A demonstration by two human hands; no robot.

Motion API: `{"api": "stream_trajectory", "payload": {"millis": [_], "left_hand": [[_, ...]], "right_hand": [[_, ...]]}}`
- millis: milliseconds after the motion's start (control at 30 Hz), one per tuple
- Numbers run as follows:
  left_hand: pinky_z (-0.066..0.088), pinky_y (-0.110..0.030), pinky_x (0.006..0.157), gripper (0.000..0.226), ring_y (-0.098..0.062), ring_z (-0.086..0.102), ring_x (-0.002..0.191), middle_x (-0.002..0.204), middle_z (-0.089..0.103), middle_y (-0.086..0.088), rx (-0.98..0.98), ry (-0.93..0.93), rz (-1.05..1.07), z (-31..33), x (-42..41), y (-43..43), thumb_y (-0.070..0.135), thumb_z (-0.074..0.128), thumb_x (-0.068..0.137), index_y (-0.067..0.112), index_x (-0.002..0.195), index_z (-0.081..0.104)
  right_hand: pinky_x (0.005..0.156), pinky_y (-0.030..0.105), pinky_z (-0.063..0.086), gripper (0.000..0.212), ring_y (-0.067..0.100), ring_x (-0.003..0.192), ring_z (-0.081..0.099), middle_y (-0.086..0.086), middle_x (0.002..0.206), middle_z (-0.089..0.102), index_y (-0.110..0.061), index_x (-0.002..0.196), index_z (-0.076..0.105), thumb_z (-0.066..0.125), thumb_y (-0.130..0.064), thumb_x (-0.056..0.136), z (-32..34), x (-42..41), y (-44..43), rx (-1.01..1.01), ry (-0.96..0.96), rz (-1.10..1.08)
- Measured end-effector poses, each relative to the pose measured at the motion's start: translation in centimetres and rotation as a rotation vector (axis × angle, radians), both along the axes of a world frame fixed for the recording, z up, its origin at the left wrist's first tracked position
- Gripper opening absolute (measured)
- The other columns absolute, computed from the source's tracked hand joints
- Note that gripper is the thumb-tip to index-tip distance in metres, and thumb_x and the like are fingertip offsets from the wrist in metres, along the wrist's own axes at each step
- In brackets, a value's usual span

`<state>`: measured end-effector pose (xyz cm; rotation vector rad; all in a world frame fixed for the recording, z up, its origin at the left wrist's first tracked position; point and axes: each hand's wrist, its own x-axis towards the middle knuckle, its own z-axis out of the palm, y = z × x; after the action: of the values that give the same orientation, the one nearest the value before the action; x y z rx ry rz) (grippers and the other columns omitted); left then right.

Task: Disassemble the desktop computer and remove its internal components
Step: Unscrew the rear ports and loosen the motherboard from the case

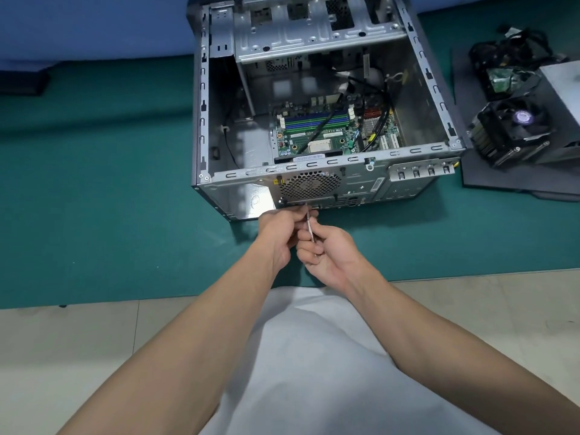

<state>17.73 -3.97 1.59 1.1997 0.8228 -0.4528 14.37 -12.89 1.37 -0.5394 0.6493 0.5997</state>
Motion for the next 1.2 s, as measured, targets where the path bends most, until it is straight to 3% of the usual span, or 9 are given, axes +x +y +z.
{"api": "stream_trajectory", "payload": {"millis": [100, 233, 333, 467, 633, 733, 833, 967, 1200], "left_hand": [[0.054, -0.031, 0.064, 0.009, -0.024, 0.059, 0.074, 0.073, 0.071, -0.009, -0.018, 0.006, 0.005, -0.1, 0.1, 0.0, 0.002, 0.063, 0.089, -0.004, 0.095, 0.066], [0.048, -0.023, 0.048, 0.022, -0.015, 0.049, 0.049, 0.054, 0.064, -0.003, -0.004, 0.022, -0.014, -0.2, 0.1, 0.2, 0.004, 0.064, 0.089, -0.010, 0.106, 0.065], [0.049, -0.023, 0.052, 0.015, -0.014, 0.059, 0.051, 0.078, 0.072, -0.011, -0.001, 0.012, -0.005, -0.1, 0.1, 0.2, 0.002, 0.064, 0.089, -0.003, 0.103, 0.067], [0.057, -0.026, 0.065, 0.014, -0.018, 0.069, 0.067, 0.078, 0.074, -0.010, -0.043, -0.012, 0.020, -0.3, -0.1, 0.2, -0.001, 0.066, 0.086, -0.001, 0.099, 0.068], [0.057, -0.031, 0.070, 0.006, -0.020, 0.069, 0.067, 0.073, 0.073, -0.010, -0.025, -0.022, 0.006, -0.1, -0.1, -0.1, -0.004, 0.072, 0.078, 0.001, 0.081, 0.070], [0.053, -0.025, 0.048, 0.006, -0.019, 0.069, 0.059, 0.070, 0.073, -0.010, -0.030, -0.002, 0.013, 0.2, 0.1, -0.3, -0.006, 0.066, 0.084, -0.002, 0.087, 0.068], [0.055, -0.027, 0.050, 0.015, -0.018, 0.072, 0.063, 0.073, 0.073, -0.011, -0.068, 0.003, 0.017, 0.4, 0.1, -0.3, -0.008, 0.057, 0.089, -0.006, 0.101, 0.064], [0.055, -0.026, 0.050, 0.014, -0.016, 0.073, 0.068, 0.077, 0.075, -0.008, -0.077, -0.002, -0.026, 0.4, -0.1, -0.2, -0.002, 0.053, 0.094, 0.000, 0.098, 0.066], [0.054, -0.025, 0.048, 0.006, -0.020, 0.068, 0.054, 0.072, 0.071, -0.014, 0.070, -0.040, -0.009, 0.4, -0.1, -0.7, -0.006, 0.068, 0.083, -0.001, 0.081, 0.066]], "right_hand": [[0.035, 0.017, 0.019, 0.026, 0.004, 0.037, 0.026, 0.000, 0.055, 0.038, -0.001, 0.086, 0.051, 0.034, -0.010, 0.102, 0.1, 0.0, -0.6, 0.008, -0.031, 0.009], [0.032, 0.017, 0.017, 0.029, 0.004, 0.034, 0.025, 0.001, 0.050, 0.037, -0.003, 0.078, 0.047, 0.033, -0.008, 0.104, 0.2, 0.1, 0.2, -0.194, -0.056, -0.006], [0.037, 0.020, 0.024, 0.033, 0.010, 0.039, 0.030, 0.005, 0.058, 0.039, -0.007, 0.072, 0.047, 0.037, -0.013, 0.103, 0.0, 0.2, 1.2, -0.644, -0.123, 0.120], [0.064, 0.032, 0.037, 0.026, 0.027, 0.079, 0.048, 0.011, 0.079, 0.056, -0.013, 0.072, 0.053, 0.045, -0.018, 0.096, -0.1, 0.3, 2.3, -1.321, -0.230, 0.369], [0.060, 0.029, 0.037, 0.023, 0.025, 0.072, 0.050, 0.010, 0.077, 0.055, -0.015, 0.071, 0.050, 0.044, -0.012, 0.092, 0.2, 0.4, 2.3, -1.242, -0.211, 0.373], [0.054, 0.029, 0.044, 0.019, 0.019, 0.057, 0.051, 0.010, 0.068, 0.055, -0.008, 0.082, 0.056, 0.045, -0.011, 0.098, 1.3, 0.3, 0.7, -0.724, -0.089, 0.251], [0.064, 0.034, 0.054, 0.019, 0.026, 0.070, 0.061, 0.014, 0.079, 0.063, -0.001, 0.097, 0.060, 0.041, -0.003, 0.098, 2.2, -0.3, -1.2, -0.407, -0.094, 0.350], [0.060, 0.026, 0.057, 0.018, 0.022, 0.065, 0.060, 0.018, 0.081, 0.061, 0.009, 0.095, 0.061, 0.043, 0.008, 0.095, 2.2, -0.8, -0.8, -0.633, -0.164, 0.363], [0.061, 0.035, 0.060, 0.019, 0.012, 0.045, 0.060, 0.004, 0.072, 0.064, -0.009, 0.070, 0.063, 0.064, 0.001, 0.086, 1.9, -1.3, 0.0, -1.005, -0.164, 0.306]]}}
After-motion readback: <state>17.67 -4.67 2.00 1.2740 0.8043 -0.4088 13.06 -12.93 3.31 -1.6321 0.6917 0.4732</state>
